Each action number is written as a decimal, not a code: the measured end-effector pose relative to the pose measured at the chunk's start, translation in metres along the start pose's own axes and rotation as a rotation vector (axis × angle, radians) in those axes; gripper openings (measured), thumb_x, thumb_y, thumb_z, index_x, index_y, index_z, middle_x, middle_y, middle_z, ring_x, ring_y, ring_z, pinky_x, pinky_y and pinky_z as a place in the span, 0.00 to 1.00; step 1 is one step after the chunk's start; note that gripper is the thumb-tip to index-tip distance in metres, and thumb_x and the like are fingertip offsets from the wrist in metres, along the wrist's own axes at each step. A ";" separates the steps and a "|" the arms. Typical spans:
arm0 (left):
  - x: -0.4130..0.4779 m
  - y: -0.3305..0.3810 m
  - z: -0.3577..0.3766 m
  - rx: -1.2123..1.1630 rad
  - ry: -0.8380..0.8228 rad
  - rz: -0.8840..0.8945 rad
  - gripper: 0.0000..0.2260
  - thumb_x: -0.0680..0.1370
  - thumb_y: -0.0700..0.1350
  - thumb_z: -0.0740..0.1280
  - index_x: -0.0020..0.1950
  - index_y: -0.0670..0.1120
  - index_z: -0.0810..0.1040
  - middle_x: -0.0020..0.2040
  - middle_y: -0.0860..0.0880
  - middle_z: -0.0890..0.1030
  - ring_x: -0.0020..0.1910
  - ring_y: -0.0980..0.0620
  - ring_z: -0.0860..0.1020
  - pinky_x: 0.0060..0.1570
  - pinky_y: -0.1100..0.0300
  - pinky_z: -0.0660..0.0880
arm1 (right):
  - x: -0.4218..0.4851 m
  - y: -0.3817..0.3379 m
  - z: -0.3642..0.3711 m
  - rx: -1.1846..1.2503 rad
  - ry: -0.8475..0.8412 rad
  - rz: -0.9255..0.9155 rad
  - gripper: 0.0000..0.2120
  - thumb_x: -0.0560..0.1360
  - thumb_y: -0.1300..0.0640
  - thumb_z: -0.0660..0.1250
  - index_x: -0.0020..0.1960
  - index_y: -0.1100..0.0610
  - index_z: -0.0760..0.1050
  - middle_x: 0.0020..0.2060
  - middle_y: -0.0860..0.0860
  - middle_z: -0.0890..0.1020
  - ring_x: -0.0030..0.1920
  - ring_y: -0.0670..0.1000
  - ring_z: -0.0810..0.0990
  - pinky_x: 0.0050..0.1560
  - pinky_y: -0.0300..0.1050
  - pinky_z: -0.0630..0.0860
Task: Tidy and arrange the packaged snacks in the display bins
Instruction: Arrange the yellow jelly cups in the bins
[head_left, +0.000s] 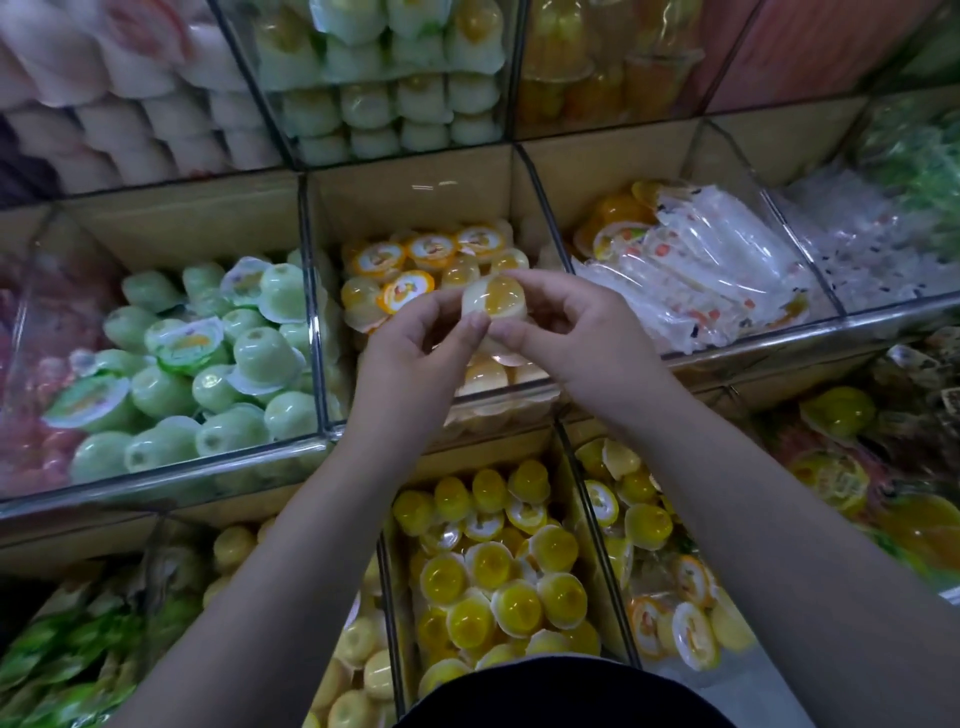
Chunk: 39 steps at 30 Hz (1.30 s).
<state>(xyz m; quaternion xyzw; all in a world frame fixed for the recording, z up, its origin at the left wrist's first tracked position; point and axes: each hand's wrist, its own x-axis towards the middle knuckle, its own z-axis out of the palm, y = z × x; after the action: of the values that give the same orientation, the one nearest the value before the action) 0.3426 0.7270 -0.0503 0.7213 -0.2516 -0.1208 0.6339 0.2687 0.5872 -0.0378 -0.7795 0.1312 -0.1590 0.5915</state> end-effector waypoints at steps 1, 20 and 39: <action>0.003 -0.001 -0.002 0.019 0.011 -0.002 0.09 0.79 0.44 0.66 0.58 0.47 0.81 0.49 0.53 0.84 0.51 0.56 0.82 0.50 0.63 0.77 | 0.004 0.001 0.003 -0.007 0.004 0.003 0.23 0.73 0.54 0.74 0.67 0.51 0.75 0.55 0.46 0.83 0.56 0.44 0.80 0.60 0.49 0.78; 0.074 -0.027 -0.007 0.216 0.180 -0.024 0.11 0.77 0.43 0.71 0.58 0.53 0.80 0.46 0.63 0.80 0.47 0.68 0.78 0.45 0.75 0.73 | 0.089 0.036 0.030 -0.200 0.072 0.022 0.25 0.75 0.54 0.71 0.70 0.50 0.72 0.64 0.46 0.76 0.64 0.46 0.75 0.65 0.50 0.75; 0.091 -0.056 -0.007 0.378 0.087 0.092 0.18 0.78 0.36 0.65 0.66 0.49 0.77 0.61 0.54 0.79 0.61 0.60 0.74 0.61 0.71 0.70 | 0.105 0.053 0.038 -0.287 0.090 0.020 0.21 0.77 0.54 0.68 0.68 0.50 0.70 0.61 0.45 0.72 0.58 0.40 0.72 0.55 0.30 0.71</action>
<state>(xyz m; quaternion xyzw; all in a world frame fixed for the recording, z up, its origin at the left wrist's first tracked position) 0.4348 0.6898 -0.0906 0.8198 -0.2748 -0.0110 0.5022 0.3796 0.5650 -0.0889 -0.8469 0.1867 -0.1673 0.4690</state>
